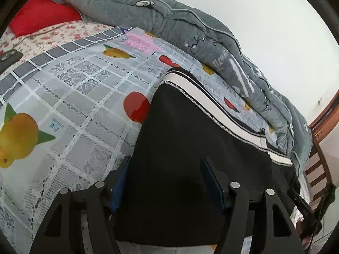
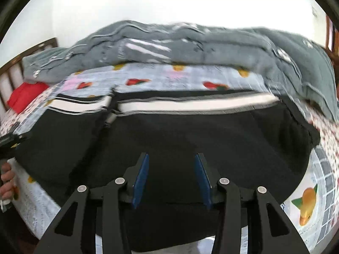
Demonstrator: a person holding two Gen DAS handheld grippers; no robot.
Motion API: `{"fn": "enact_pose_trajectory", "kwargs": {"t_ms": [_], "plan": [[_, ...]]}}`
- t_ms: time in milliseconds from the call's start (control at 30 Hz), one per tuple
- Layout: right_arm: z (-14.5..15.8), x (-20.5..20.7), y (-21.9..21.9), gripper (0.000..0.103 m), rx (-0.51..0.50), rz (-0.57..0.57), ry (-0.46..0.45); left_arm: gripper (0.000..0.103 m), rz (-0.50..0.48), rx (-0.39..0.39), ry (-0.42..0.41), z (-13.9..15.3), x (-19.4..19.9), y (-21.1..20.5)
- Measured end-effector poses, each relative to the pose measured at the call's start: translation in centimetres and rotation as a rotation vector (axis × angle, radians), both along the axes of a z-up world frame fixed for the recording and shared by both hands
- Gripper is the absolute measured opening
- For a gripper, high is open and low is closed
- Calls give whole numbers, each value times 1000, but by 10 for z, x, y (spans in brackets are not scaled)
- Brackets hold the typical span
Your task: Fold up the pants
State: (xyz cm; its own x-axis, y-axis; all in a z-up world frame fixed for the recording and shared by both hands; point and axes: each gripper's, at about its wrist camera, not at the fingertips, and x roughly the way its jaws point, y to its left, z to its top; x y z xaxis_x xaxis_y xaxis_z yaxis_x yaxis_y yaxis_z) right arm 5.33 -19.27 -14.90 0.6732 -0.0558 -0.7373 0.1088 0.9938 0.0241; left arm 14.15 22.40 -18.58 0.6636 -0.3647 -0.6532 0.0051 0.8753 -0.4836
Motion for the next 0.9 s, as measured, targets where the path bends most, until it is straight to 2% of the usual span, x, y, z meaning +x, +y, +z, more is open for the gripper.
{"fn": "enact_pose_trajectory", "kwargs": {"t_ms": [67, 167, 300, 567, 900], "plan": [[-15, 7, -9, 44, 4, -11, 43, 63, 3, 21, -5, 1, -5, -2], [-24, 5, -17, 45, 22, -9, 1, 63, 6, 47, -12, 2, -10, -3], [-29, 5, -15, 51, -2, -14, -34, 63, 13, 72, -21, 2, -15, -5], [-33, 10, -15, 55, 8, -9, -40, 63, 31, 107, -35, 2, -16, -11], [-35, 12, -15, 56, 19, -2, -33, 64, 7, 50, -43, 0, -23, -4]]}}
